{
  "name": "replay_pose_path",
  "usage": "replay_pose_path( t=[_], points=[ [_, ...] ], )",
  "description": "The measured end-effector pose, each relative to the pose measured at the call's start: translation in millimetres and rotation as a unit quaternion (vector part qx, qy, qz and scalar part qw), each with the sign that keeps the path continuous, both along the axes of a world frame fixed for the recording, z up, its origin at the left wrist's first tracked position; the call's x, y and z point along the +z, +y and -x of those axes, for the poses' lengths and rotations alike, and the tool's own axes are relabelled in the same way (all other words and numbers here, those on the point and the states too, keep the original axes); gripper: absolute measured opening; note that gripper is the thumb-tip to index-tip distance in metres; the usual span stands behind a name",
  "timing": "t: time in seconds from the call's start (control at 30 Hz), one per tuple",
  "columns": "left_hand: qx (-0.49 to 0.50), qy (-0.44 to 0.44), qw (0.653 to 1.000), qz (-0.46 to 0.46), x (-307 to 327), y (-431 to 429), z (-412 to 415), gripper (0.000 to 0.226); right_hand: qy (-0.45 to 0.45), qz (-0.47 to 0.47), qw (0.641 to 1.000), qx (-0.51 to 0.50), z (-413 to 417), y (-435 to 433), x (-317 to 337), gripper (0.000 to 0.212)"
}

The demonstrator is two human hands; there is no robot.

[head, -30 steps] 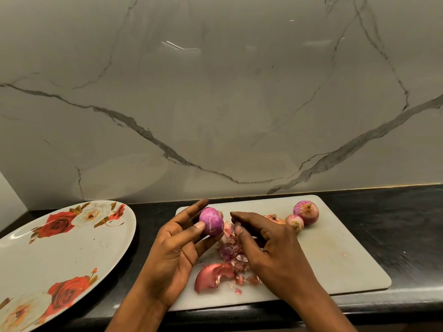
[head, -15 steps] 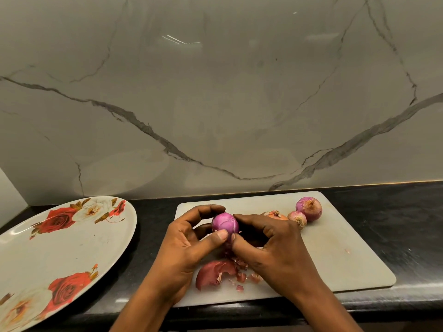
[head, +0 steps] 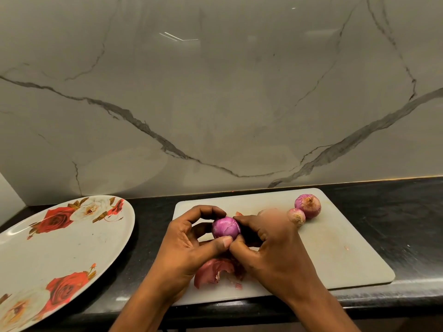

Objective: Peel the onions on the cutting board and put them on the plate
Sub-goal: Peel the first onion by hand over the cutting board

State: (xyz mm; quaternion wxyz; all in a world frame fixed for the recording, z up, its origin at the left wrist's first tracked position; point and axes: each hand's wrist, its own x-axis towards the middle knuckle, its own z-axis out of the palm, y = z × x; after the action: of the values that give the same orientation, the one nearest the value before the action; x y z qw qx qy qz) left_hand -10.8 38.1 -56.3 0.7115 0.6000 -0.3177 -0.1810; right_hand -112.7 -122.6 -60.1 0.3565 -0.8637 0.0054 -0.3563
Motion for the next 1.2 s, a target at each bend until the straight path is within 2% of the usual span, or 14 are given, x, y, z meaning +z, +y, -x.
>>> replay_pose_path(
  t=[0.13,0.27,0.4,0.53,0.67,0.83,1.0,1.1,1.2],
  points=[
    [-0.010,0.008,1.000,0.000,0,1,-1,0.045,-0.010,-0.006,1.000,-0.016,-1,-3,1,0.031],
    [-0.020,0.032,0.999,0.014,2,2,0,0.049,-0.025,-0.054,0.998,-0.015,-1,-6,4,0.024],
    [-0.043,0.101,0.993,0.041,4,2,0,0.058,-0.042,-0.053,0.997,-0.046,0,-4,2,0.023],
    [-0.066,0.148,0.985,0.059,8,2,-2,0.051,-0.062,-0.037,0.994,-0.081,0,-4,0,0.022],
    [-0.062,0.237,0.962,0.118,9,5,-3,0.042,-0.066,-0.074,0.992,-0.081,1,-6,0,0.022],
    [-0.021,0.187,0.979,0.081,5,0,-1,0.042,-0.008,-0.037,0.999,-0.024,-1,-1,0,0.028],
    [-0.021,0.167,0.984,0.064,4,0,-1,0.037,0.019,-0.025,0.999,-0.014,-2,-2,1,0.046],
    [-0.035,0.136,0.989,0.042,4,-1,3,0.038,0.029,-0.048,0.998,0.014,-1,0,4,0.036],
    [-0.036,0.113,0.992,0.038,6,-1,7,0.038,0.029,-0.058,0.997,0.029,1,0,6,0.035]
  ],
)
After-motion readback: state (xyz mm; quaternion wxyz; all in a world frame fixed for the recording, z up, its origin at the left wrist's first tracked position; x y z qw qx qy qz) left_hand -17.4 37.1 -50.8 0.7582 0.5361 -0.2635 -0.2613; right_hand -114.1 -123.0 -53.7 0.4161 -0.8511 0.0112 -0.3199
